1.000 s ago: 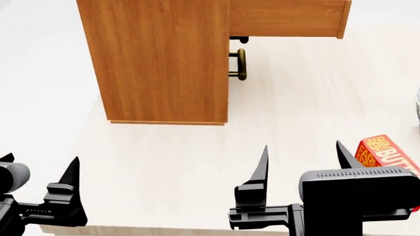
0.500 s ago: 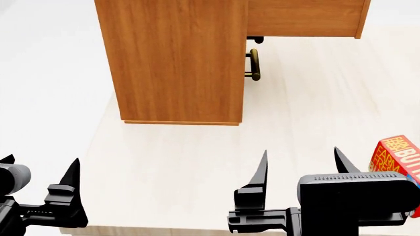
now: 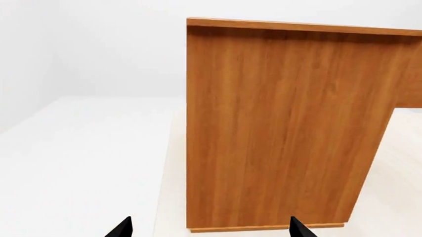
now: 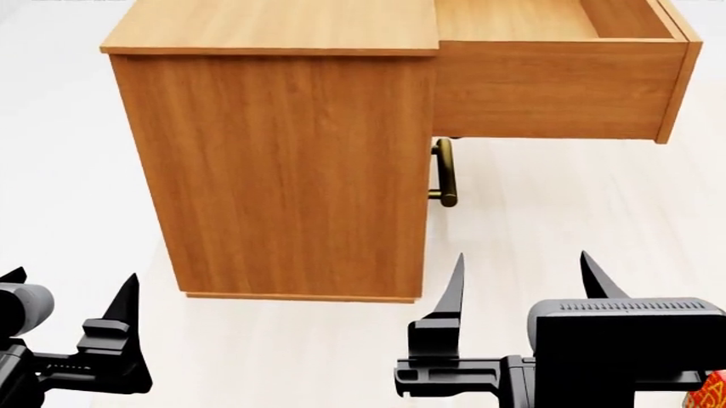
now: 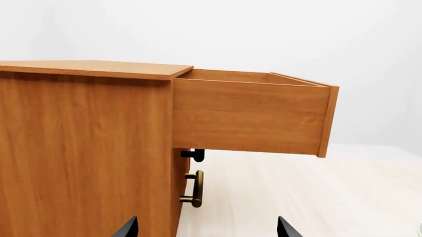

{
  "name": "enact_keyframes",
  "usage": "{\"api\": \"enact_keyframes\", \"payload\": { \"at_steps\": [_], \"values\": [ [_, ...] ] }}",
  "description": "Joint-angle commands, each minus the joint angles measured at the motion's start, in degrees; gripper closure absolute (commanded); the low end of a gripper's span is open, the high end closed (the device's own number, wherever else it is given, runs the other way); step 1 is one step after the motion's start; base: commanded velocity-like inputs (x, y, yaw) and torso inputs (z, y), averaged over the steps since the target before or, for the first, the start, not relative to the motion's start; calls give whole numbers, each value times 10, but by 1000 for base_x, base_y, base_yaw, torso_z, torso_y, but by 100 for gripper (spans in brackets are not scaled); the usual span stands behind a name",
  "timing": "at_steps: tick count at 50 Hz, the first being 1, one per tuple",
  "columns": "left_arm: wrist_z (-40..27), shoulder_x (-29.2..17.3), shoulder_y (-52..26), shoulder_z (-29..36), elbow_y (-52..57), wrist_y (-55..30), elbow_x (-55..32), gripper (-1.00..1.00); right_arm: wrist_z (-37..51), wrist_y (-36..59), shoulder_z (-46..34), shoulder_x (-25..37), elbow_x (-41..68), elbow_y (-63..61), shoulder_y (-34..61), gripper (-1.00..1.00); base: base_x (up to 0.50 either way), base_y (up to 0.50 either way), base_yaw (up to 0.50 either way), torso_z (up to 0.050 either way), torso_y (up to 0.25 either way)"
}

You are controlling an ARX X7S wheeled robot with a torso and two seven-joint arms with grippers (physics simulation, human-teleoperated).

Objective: Close the top drawer of the cabinet.

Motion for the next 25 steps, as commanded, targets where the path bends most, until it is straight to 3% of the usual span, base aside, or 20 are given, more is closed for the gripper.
{"api": "enact_keyframes", "payload": {
  "at_steps": [1, 14, 25],
  "values": [
    [-3, -2, -1, 0, -1, 1, -5, -100, 5, 2, -1, 2, 4, -1, 3, -100, 500, 0, 0, 0, 0],
    [-8, -5, -1, 2, -2, 4, -9, -100, 14, -8, -9, 8, -4, 8, -1, -100, 500, 0, 0, 0, 1],
    [-11, -6, 1, 2, -5, 7, -13, -100, 28, -16, -20, 17, -20, 19, -2, -100, 34, 0, 0, 0, 0]
  ]
}}
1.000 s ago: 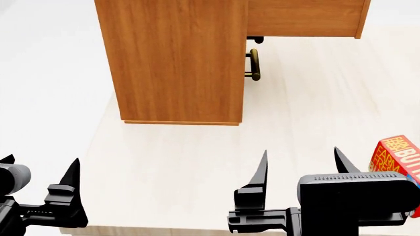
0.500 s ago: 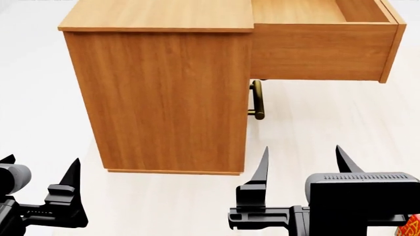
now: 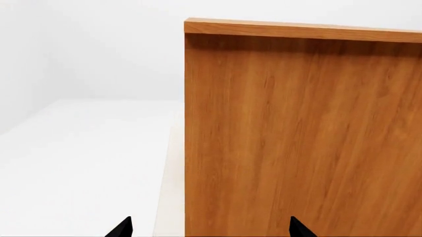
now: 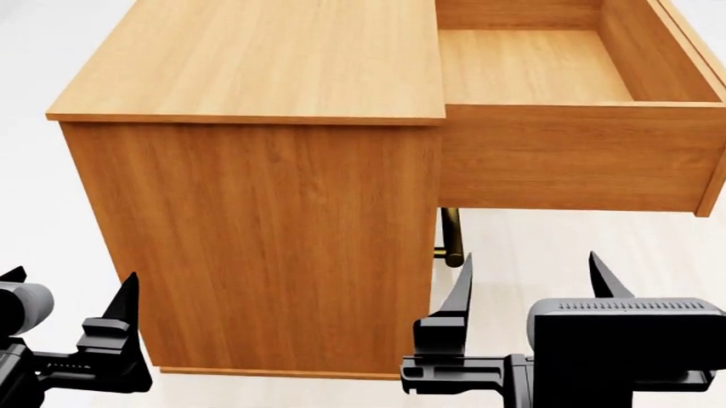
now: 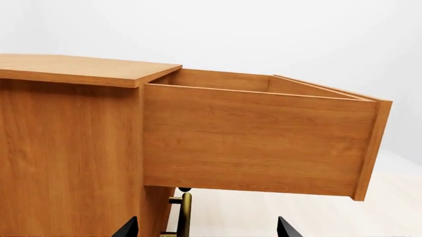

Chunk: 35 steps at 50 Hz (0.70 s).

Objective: Close the top drawer of the cabinet.

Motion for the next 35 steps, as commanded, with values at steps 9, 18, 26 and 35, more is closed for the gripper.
{"api": "enact_keyframes", "payload": {
  "at_steps": [9, 18, 26, 35],
  "values": [
    [-4, -6, 10, 3, -4, 22, 0, -100, 17, -21, 48, 19, -13, 51, -7, -100, 0, 0, 0, 0, 0],
    [-6, -6, 11, -1, -8, 33, 0, -100, 57, -73, 109, 54, -64, 162, 7, -100, 0, 0, 0, 0, 0],
    [-9, -10, 13, -9, -16, 46, 3, -100, 76, -67, 153, 86, -81, 248, 35, -100, 0, 0, 0, 0, 0],
    [-13, -10, 13, -18, 1, 36, -10, -100, 84, -55, 183, 127, -86, 361, 124, -100, 0, 0, 0, 0, 0]
  ]
}}
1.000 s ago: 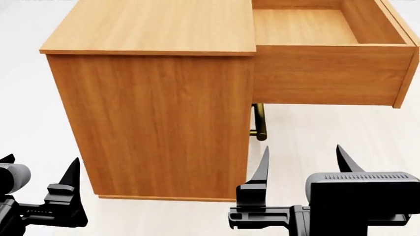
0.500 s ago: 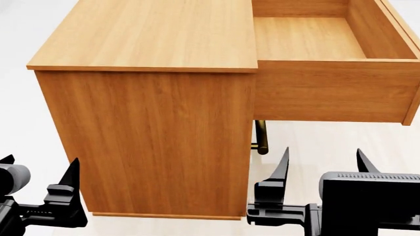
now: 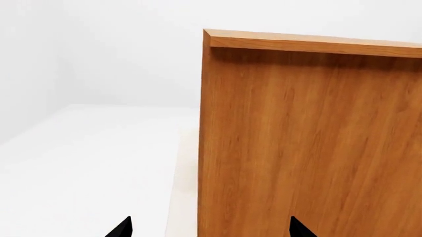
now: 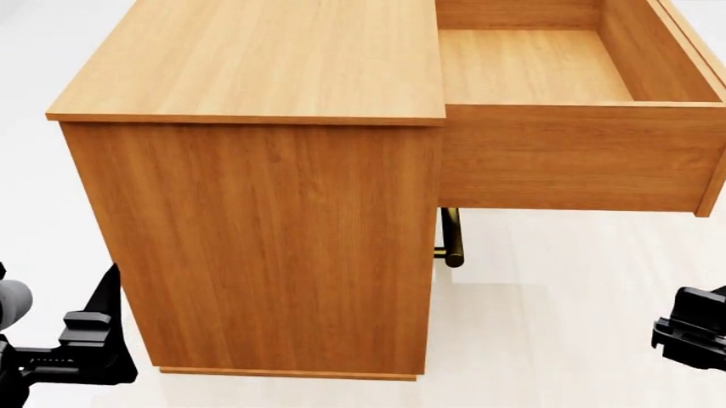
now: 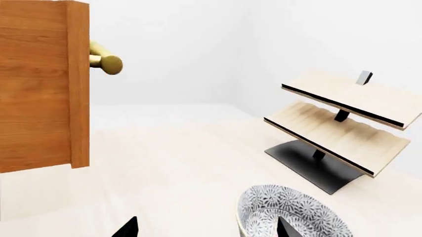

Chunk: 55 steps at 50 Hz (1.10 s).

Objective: Close the top drawer of the cabinet.

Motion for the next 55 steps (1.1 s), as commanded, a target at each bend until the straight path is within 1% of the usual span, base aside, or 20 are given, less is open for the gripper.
{"api": "enact_keyframes", "payload": {
  "at_steps": [1, 2, 3, 6, 7, 13, 14, 19, 21, 22, 25, 27, 29, 31, 32, 33, 35, 37, 44, 55],
  "values": [
    [-5, -2, 0, -8, 9, -2, -8, -100, 14, 9, 26, 56, -22, 124, 97, -100, 0, 0, 0, 0, 0],
    [-5, -3, 0, -8, 9, -2, -9, -100, 14, 9, 26, 57, -22, 125, 97, -100, 0, 0, 0, 0, 0],
    [-6, -2, -2, -9, 6, -2, -9, -100, 27, -10, -18, 84, -60, 145, 123, -100, 0, 0, 0, 0, 0],
    [-6, -1, -2, -9, 5, -2, -11, -100, 28, -6, -21, 93, -63, 191, 157, -100, 0, 0, 0, 0, 0],
    [-5, -1, -2, -7, 2, 0, -11, -100, 34, -15, -37, 101, -76, 225, 177, -100, 0, 0, 0, 0, 0],
    [-5, -1, 0, -8, 0, 4, -14, -100, 46, -44, -49, 102, -86, 308, 232, -100, 0, 0, 0, 0, 0],
    [-5, -2, 2, -7, -3, 7, -12, -100, 45, -52, -58, 102, -88, 341, 266, -100, 0, 0, 0, 0, 0],
    [-4, -3, 6, -8, -3, 11, -15, -100, 61, -94, -88, 92, -105, 441, 349, -100, 0, 0, 0, 0, 0],
    [-2, -1, 10, -9, -6, 14, -17, -100, 71, -125, -104, 82, -115, 509, 390, -100, 0, 0, 0, 0, 0],
    [-3, -2, 10, -9, -6, 14, -17, -100, 71, -129, -105, 82, -115, 515, 392, -100, 0, 0, 0, 0, 0],
    [3, 1, 26, -14, -6, 28, -20, -100, 81, -161, -127, 62, -126, 599, 450, -100, 0, 0, 0, 0, 0],
    [3, 0, 28, -12, -8, 33, -18, -100, 81, -174, -133, 57, -128, 619, 459, -100, 0, 0, 0, 0, 0],
    [3, 1, 34, -16, -13, 31, -20, -100, 73, -219, -150, 29, -127, 683, 486, -100, 0, 0, 0, 0, 0],
    [2, 1, 35, -21, -9, 28, -24, -100, 72, -261, -162, 13, -130, 747, 511, -100, 0, 0, 0, 0, 0],
    [1, 0, 35, -21, -9, 28, -25, -100, 73, -267, -163, 13, -130, 757, 515, -100, 0, 0, 0, 0, 0],
    [0, 0, 36, -26, -7, 28, -26, -100, 78, -303, -172, -7, -134, 816, 542, -100, 0, 0, 0, 0, 0],
    [0, -3, 40, -27, -1, 34, -24, -100, 76, -353, -183, -26, -138, 891, 574, -100, 0, 0, 0, 0, 0],
    [0, -3, 40, -30, 0, 31, -28, -100, 75, -386, -190, -38, -140, 944, 598, -100, 0, 0, 0, 0, 0],
    [0, -5, 42, -20, 0, 44, -24, -100, 74, -398, -206, -76, -136, 954, 598, -100, 0, 0, 0, 0, 0],
    [2, -7, 42, -29, -7, 48, -32, -100, 52, -413, -234, -128, -120, 954, 585, -100, 0, 0, 0, 0, 0]
  ]
}}
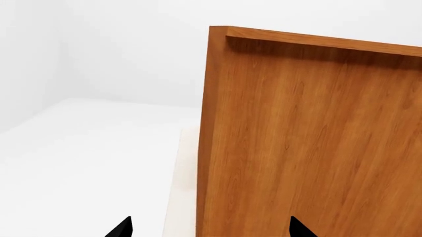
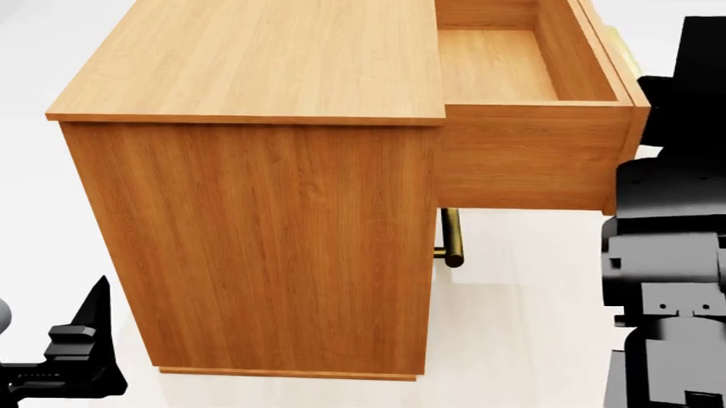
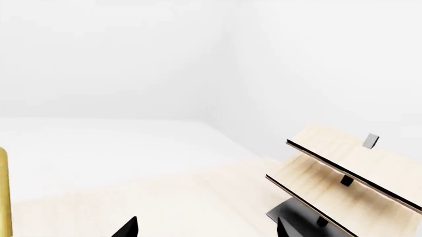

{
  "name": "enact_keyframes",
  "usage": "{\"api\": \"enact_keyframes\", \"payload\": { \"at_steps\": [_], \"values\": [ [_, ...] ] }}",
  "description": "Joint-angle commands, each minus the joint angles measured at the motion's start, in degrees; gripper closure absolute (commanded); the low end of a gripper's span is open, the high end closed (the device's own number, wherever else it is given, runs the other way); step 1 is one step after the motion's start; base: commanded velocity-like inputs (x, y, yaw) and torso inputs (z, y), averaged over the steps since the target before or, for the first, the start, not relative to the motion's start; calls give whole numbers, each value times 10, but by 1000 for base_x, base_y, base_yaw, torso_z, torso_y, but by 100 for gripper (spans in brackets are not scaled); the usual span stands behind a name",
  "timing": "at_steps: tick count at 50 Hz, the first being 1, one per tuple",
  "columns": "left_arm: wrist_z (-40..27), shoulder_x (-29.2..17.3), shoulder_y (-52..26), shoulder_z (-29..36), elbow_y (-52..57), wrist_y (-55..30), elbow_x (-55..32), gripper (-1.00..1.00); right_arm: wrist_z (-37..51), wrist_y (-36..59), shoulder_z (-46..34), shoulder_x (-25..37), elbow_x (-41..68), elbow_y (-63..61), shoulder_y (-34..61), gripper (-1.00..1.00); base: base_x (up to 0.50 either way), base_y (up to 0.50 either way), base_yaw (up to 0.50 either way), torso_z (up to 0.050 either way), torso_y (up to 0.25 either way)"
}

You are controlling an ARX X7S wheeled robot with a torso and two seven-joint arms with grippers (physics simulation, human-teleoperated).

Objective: Close the top drawer of the cabinet.

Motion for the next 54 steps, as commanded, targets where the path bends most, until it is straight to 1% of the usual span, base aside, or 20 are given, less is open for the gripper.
{"api": "enact_keyframes", "payload": {
  "at_steps": [1, 13, 14, 18, 20, 23, 25, 32, 36, 41, 49, 54],
  "values": [
    [1, -3, 3, -6, -5, 8, -6, -100, -15, -45, -37, -61, 14, 49, 16, -100, 0, 0, 0, 0, 0],
    [0, -6, 6, -12, -9, 14, -10, -100, -28, -70, -48, -113, 37, 49, -7, -100, 0, 0, 0, 0, 0],
    [-1, -7, 6, -12, -10, 14, -10, -100, -32, -79, -53, -127, 37, 49, -19, -100, 0, 0, 0, 0, 0],
    [0, -8, 7, -12, -13, 19, -10, -100, -34, -92, -68, -143, 38, 49, -25, -100, 0, 0, 0, 0, 0],
    [0, -10, 9, -10, -17, 23, -6, -100, -31, -95, -106, -146, 76, 48, -25, -100, 0, 0, 0, 0, 0],
    [0, -11, 10, -11, -14, 23, -8, -100, -10, -91, -230, -146, 191, 17, -35, -100, 0, 0, 0, 0, 0],
    [1, -12, 13, -15, -12, 25, -11, -100, -2, -92, -294, -146, 249, 3, -40, -100, 0, 0, 0, 0, 0],
    [2, -15, 19, -13, -23, 41, -2, -100, 39, -104, -466, -146, 407, -28, -43, -100, 0, 0, 0, 0, 0],
    [2, -17, 21, -16, -22, 44, -4, -100, 51, -116, -547, -146, 490, -37, -42, -100, 0, 0, 0, 0, 0],
    [2, -18, 22, -17, -23, 46, -5, -100, 54, -133, -598, -146, 541, -39, -41, -100, 0, 0, 0, 0, 0],
    [-2, -17, 20, -9, -25, 45, -5, -100, 42, -156, -613, -140, 557, 10, -26, -100, -2, 1, 3, 0, 0],
    [-3, -17, 24, 13, -38, 71, 18, -100, 118, -93, -628, -18, 565, -212, -50, -100, 0, 1, 2, 0, 0]
  ]
}}
